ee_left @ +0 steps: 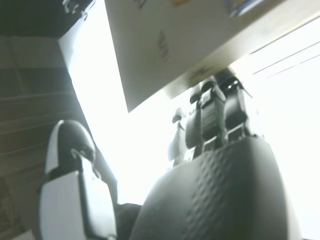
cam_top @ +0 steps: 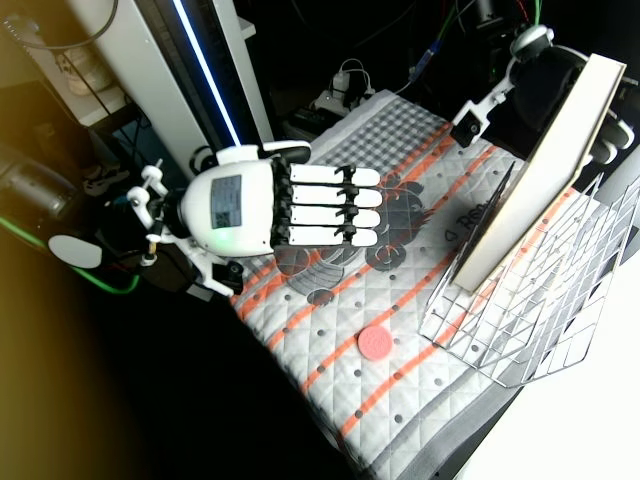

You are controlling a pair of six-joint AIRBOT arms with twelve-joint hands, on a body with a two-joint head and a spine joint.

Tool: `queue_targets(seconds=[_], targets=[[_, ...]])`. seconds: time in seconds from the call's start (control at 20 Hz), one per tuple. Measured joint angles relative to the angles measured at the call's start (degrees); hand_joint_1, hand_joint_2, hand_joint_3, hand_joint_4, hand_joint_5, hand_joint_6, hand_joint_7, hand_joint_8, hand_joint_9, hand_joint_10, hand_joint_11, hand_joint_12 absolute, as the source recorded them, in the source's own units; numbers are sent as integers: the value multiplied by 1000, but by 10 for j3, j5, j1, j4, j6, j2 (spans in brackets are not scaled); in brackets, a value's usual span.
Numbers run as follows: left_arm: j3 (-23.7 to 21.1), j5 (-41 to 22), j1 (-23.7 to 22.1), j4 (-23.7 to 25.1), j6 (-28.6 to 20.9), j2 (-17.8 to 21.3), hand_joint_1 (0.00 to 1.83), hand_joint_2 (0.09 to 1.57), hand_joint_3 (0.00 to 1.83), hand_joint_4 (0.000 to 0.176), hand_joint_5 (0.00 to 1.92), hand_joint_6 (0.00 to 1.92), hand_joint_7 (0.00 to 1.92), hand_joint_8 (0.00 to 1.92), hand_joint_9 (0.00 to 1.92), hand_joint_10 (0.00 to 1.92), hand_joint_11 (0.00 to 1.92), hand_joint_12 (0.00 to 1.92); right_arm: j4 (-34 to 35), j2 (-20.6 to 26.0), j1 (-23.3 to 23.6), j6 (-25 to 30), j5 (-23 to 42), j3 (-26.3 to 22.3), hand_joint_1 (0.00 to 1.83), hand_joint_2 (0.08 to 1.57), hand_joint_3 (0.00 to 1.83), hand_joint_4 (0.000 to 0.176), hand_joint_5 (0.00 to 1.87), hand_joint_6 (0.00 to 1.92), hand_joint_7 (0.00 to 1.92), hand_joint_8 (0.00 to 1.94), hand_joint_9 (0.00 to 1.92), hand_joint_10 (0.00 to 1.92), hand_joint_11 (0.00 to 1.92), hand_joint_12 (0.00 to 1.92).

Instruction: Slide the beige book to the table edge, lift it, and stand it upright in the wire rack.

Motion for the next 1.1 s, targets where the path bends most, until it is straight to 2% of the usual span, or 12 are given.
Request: queue_targets(seconds=[0.2,0.25,0.3,0.35,0.45,0.55,0.65,0.7,0.8,0.9,1.0,1.1], targets=[[-32,-19,37,-24,12,25,598,913,3,176,114,5,63,2,51,0,0,267,0,5,0,0,0,0,0,1370,5,0,366,0,382,0,377,0,371,72],[-51,-28,54,-30,22,38,569,940,9,176,101,6,40,7,23,6,0,111,1,10,0,0,0,-2,0,1377,7,0,354,0,357,0,341,0,334,57],[-70,-42,69,-33,33,52,576,964,14,152,72,4,17,3,4,0,0,21,4,15,1,-3,0,-8,0,1376,6,0,348,0,350,0,328,0,319,51],[-83,-52,77,-33,41,62,598,953,6,149,70,4,20,5,0,0,0,3,3,21,1,-3,2,-12,0,1364,0,0,345,0,356,3,334,3,312,48],[-125,-86,104,-35,66,100,583,918,0,172,74,6,7,0,0,0,0,0,1,38,1,-3,15,-23,0,1325,0,0,353,3,379,9,361,11,321,49],[-162,-116,136,-36,91,137,527,934,0,139,57,1,24,5,1,0,34,16,7,59,1,-9,28,-32,0,1322,0,0,334,0,342,0,280,0,261,22],[-200,-139,169,-36,115,171,494,934,0,131,61,3,33,10,22,8,67,32,29,83,0,-46,45,-55,2,1366,10,0,359,10,357,8,314,18,311,44],[-220,-152,186,-32,130,189,483,944,3,143,66,5,50,15,35,12,71,36,35,97,-5,-64,62,-66,30,1380,10,0,359,7,347,2,281,3,262,24],[-264,-184,230,-29,170,225,535,963,5,129,85,0,67,1,25,0,34,33,71,114,-38,-87,125,-84,34,1410,15,0,342,0,340,1,307,12,311,49],[-307,-210,276,-38,212,253,548,974,6,77,67,0,61,4,38,9,74,55,127,115,-89,-100,181,-99,129,1389,0,0,327,1,320,3,286,7,272,43],[-331,-241,312,-50,236,266,423,1035,3,1,68,0,68,1,50,4,73,81,167,115,-136,-101,235,-111,242,1422,3,0,311,0,287,1,259,1,234,29],[-342,-262,320,-63,236,271,481,1130,2,9,101,2,107,1,79,2,2,269,200,118,-165,-102,273,-123,339,1422,0,0,207,0,242,0,221,0,223,22]])
